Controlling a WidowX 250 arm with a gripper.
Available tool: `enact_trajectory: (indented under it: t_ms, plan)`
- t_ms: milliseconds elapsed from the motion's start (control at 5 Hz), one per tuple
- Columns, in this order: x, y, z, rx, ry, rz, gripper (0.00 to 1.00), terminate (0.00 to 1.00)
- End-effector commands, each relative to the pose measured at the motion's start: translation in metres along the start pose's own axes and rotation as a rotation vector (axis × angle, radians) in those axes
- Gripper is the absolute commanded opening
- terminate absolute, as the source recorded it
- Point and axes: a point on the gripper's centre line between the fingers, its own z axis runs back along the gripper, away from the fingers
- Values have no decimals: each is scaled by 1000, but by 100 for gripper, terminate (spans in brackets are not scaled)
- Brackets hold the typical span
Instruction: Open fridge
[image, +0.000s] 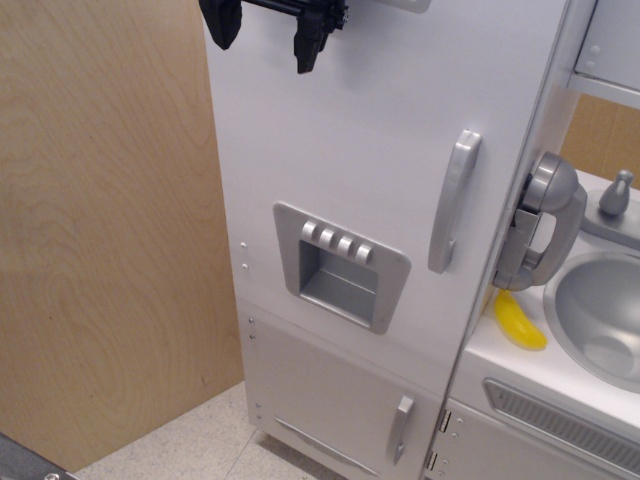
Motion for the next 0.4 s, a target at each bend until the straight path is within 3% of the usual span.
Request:
enact_trajectory:
  t_ms: [0,200]
  plan:
    - [0,0,0,0,0,0,100,0]
    - [-14,-31,3,-53,9,-99,100,0]
